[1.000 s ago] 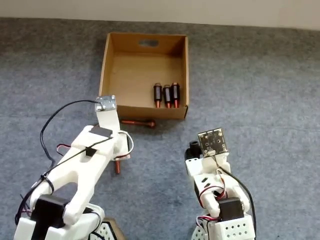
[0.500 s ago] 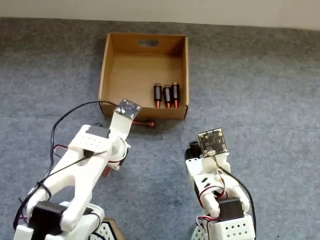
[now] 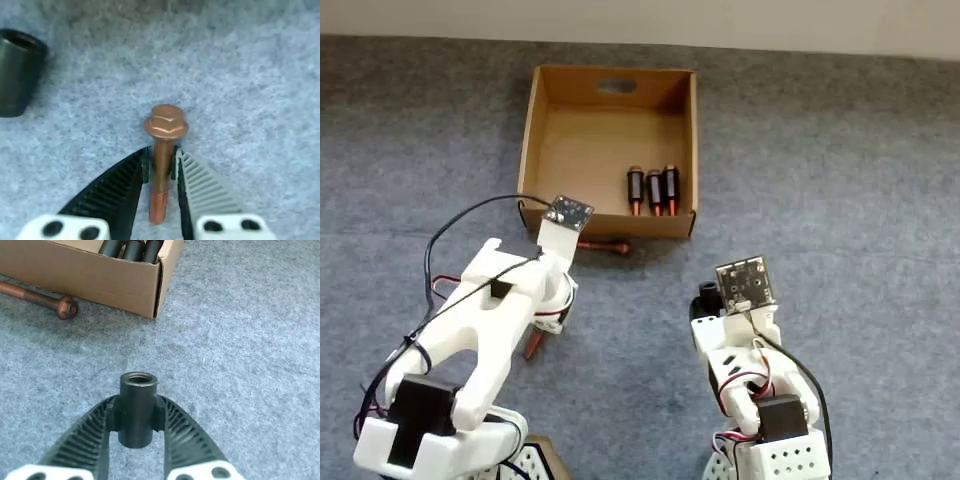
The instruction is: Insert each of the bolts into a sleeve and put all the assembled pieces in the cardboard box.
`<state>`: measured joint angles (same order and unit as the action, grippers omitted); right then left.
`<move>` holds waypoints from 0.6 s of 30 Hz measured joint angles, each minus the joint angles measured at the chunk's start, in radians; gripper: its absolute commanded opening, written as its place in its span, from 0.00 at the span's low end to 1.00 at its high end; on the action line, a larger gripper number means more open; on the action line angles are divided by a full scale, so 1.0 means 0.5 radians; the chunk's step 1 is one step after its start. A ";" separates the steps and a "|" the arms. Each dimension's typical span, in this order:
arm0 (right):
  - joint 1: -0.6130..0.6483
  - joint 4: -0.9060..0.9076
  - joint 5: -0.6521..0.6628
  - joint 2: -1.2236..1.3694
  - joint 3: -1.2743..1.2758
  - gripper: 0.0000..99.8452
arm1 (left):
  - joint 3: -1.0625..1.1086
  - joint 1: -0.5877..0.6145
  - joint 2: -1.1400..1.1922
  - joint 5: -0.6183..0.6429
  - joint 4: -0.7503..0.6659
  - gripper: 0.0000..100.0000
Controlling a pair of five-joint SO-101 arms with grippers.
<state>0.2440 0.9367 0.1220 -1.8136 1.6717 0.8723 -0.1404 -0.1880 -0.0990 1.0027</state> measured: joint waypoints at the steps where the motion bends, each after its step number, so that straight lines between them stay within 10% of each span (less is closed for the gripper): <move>1: 0.000 0.000 0.000 0.000 0.000 0.01 | 0.000 -0.003 -0.015 0.000 -0.003 0.10; 18: 0.000 0.000 0.000 0.000 0.000 0.01 | 0.012 -0.009 -0.043 0.006 -0.190 0.10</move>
<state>0.2440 0.9367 0.1220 -1.8136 1.6717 0.8784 -0.1450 -0.2094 -0.0959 0.9076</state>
